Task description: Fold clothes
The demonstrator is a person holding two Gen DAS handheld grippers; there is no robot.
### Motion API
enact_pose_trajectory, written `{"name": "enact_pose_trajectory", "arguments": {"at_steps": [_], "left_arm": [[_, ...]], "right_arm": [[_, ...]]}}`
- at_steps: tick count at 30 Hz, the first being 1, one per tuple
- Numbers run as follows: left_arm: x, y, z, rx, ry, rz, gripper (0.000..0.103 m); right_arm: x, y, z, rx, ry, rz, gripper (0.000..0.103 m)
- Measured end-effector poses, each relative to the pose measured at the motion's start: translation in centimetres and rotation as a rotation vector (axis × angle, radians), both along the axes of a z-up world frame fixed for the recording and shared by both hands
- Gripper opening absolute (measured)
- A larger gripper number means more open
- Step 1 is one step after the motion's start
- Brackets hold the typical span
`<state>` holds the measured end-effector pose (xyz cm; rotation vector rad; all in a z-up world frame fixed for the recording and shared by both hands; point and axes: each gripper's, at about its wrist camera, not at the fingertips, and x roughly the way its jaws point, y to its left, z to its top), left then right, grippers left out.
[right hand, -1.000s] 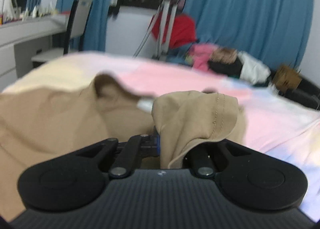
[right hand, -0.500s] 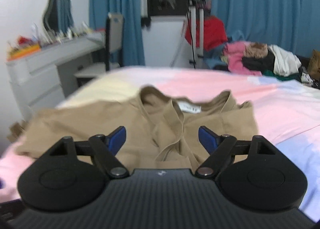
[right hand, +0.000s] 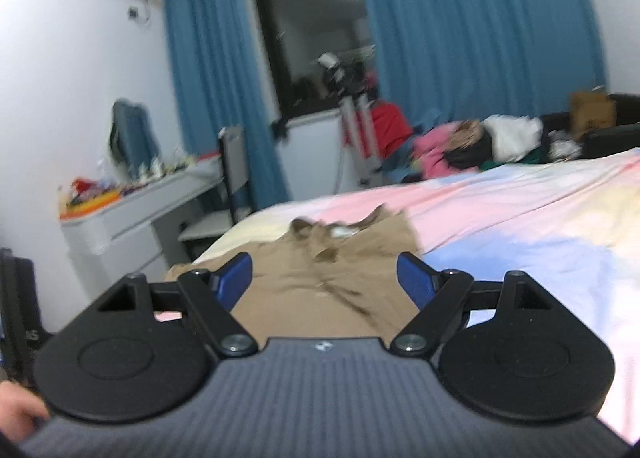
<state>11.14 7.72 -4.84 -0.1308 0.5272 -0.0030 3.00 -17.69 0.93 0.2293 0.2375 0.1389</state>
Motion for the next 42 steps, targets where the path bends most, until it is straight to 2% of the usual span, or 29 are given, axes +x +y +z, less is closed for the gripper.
{"name": "enact_pose_trajectory", "arguments": {"at_steps": [3, 5, 8, 14, 16, 19, 20, 21, 23, 25, 27, 29, 31, 33, 35, 36, 38, 42], "left_arm": [[-1.5, -1.5, -0.3, 0.022, -0.008, -0.038, 0.103], [-2.4, -2.4, -0.6, 0.036, -0.013, -0.064, 0.103], [-3.9, -3.9, -0.9, 0.058, -0.020, -0.103, 0.103], [-5.2, -7.1, -2.5, -0.006, 0.041, -0.245, 0.101], [-5.7, -8.6, -2.8, -0.019, 0.065, -0.297, 0.099], [-6.7, -11.6, -3.2, -0.022, 0.106, -0.385, 0.097], [-7.0, -12.6, -3.4, -0.022, 0.116, -0.412, 0.096], [-7.3, -13.5, -3.6, -0.023, 0.126, -0.435, 0.096], [-7.9, -15.5, -4.0, -0.027, 0.147, -0.479, 0.094], [-8.0, -17.2, -4.8, -0.055, 0.187, -0.511, 0.092], [-8.0, -18.9, -5.6, -0.086, 0.229, -0.541, 0.085], [-7.9, -20.4, -6.6, -0.073, 0.257, -0.560, 0.081], [-7.8, -21.7, -7.7, -0.052, 0.280, -0.575, 0.067], [-7.6, -22.4, -8.6, -0.032, 0.302, -0.583, 0.044], [-7.5, -22.4, -9.1, -0.037, 0.321, -0.588, 0.031], [-7.5, -22.2, -9.3, -0.042, 0.327, -0.584, 0.017], [-7.4, -21.3, -9.0, -0.071, 0.336, -0.578, 0.005], [-6.8, -18.5, -7.4, -0.175, 0.353, -0.575, 0.002]], "right_arm": [[-2.9, -1.9, 0.1, 0.055, -0.075, -0.054, 0.081], [-3.8, -3.4, -0.1, 0.108, -0.089, -0.065, 0.081], [-4.8, -4.8, -0.2, 0.104, -0.152, -0.104, 0.082], [-5.6, -8.4, 0.1, 0.150, -0.216, -0.155, 0.082], [-5.5, -9.9, 0.0, 0.165, -0.205, -0.206, 0.077], [-5.3, -12.1, -0.2, 0.153, -0.159, -0.299, 0.059], [-5.1, -12.8, -0.3, 0.159, -0.127, -0.320, 0.044], [-4.9, -13.5, -0.5, 0.166, -0.094, -0.340, 0.033], [-4.6, -14.8, -0.9, 0.185, -0.041, -0.366, 0.030], [-4.5, -15.7, -1.2, 0.216, -0.044, -0.386, 0.030], [-4.4, -16.5, -1.5, 0.246, -0.047, -0.399, 0.031], [-4.2, -17.5, -2.1, 0.277, -0.042, -0.403, 0.031], [-3.9, -18.3, -2.7, 0.304, -0.027, -0.400, 0.031], [-3.9, -18.5, -3.3, 0.317, -0.007, -0.396, 0.031], [-3.8, -18.7, -3.7, 0.317, 0.008, -0.395, 0.031], [-3.7, -18.6, -3.8, 0.319, 0.016, -0.389, 0.031], [-3.5, -18.5, -4.0, 0.325, 0.030, -0.376, 0.032], [-3.7, -17.8, -4.1, 0.310, 0.041, -0.357, 0.032]]}}
